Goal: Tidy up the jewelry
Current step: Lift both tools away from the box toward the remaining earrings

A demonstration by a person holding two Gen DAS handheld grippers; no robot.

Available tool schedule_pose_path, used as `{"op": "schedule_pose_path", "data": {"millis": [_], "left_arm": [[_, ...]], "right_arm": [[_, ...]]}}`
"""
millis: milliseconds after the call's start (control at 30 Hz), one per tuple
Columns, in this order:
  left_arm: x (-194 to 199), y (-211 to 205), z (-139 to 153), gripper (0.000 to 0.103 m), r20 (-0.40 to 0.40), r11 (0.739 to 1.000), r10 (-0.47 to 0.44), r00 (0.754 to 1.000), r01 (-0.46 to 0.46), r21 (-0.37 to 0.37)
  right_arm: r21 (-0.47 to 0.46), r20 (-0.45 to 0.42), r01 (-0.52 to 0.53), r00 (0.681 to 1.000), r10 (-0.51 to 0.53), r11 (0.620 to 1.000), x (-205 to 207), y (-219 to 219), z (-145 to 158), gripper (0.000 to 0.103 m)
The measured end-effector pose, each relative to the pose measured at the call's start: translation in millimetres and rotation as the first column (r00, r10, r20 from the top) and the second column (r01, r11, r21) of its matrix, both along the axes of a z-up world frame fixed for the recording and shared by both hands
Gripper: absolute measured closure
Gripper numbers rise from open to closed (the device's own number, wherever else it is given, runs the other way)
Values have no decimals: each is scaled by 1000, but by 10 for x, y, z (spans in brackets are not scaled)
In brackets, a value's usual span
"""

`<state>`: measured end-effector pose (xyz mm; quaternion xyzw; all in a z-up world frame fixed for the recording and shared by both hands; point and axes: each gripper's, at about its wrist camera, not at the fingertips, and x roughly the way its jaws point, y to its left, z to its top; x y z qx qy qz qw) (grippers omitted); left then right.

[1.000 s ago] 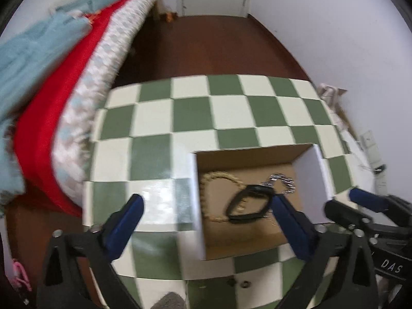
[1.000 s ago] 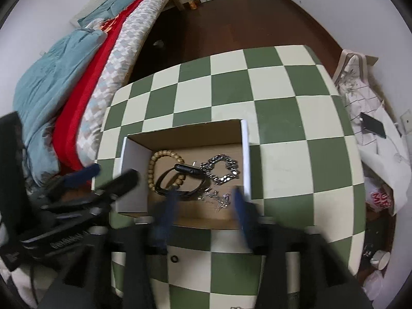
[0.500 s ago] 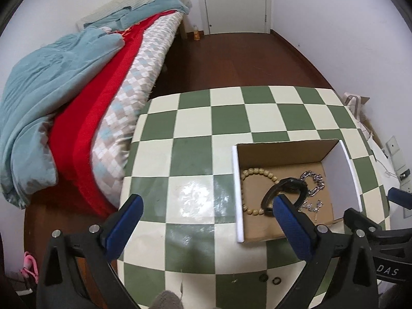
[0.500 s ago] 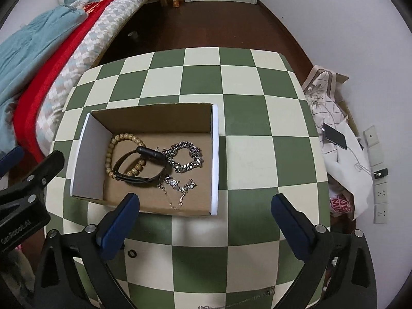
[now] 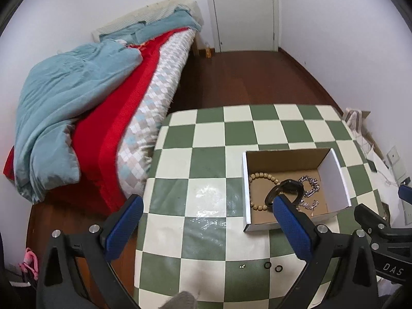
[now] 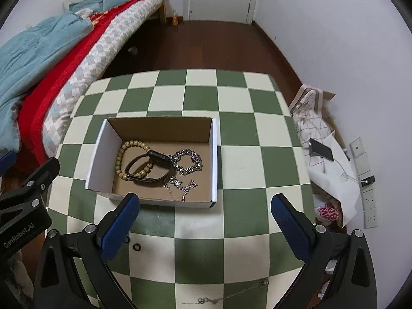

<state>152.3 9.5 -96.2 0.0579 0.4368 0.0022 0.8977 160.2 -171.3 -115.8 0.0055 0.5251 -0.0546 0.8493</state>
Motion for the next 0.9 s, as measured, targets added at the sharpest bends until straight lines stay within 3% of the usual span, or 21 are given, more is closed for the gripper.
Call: {"op": "schedule_pose_path", "data": {"millis": [133,667,900], "left_arm": [[-165,4,149,0,52,1000,-5,999,4,14],[-726,22,569,0,140,998,-11,990,19,-56],[-874,106,437,0,147,997,49,988,-40,-60]], "right_arm": [[-19,45,8,999,-7,1000,-172,6,170,0],[-33,209,46,977,-38,998,-882,-12,764,0],[46,239,41,970,-51,998,-1135,-43,841,0]]}}
